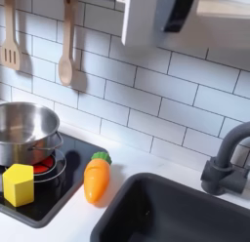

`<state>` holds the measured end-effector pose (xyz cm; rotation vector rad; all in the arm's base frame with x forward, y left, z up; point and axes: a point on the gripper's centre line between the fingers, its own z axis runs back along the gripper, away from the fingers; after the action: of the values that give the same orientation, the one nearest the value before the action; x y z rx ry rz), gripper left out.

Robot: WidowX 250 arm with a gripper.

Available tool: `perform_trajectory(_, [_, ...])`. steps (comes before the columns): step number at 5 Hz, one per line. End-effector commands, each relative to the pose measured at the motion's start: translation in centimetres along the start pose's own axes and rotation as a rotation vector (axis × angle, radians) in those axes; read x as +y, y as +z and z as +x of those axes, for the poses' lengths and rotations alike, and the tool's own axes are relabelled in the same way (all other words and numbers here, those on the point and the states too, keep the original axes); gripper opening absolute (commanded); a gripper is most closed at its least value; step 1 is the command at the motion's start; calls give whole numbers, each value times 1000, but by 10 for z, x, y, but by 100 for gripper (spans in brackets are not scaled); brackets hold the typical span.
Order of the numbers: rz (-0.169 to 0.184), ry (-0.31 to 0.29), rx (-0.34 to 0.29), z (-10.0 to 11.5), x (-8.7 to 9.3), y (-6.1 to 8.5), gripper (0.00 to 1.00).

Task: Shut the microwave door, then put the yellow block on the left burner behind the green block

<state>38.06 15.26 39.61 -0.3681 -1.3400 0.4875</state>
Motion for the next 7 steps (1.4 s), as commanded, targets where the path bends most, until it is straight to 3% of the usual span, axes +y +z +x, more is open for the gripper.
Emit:
perform_trajectory(1, [-1,2,20,-6,-2,-13,0])
perform_trajectory(2, [21,-2,19,-7,-1,-17,0])
perform_trajectory(3, [18,-3,12,-4,-3,-22,0])
perform_trajectory(6, [35,15,1,0,0,-21,0])
perform_trajectory(7, [22,31,19,-4,-3,-15,0])
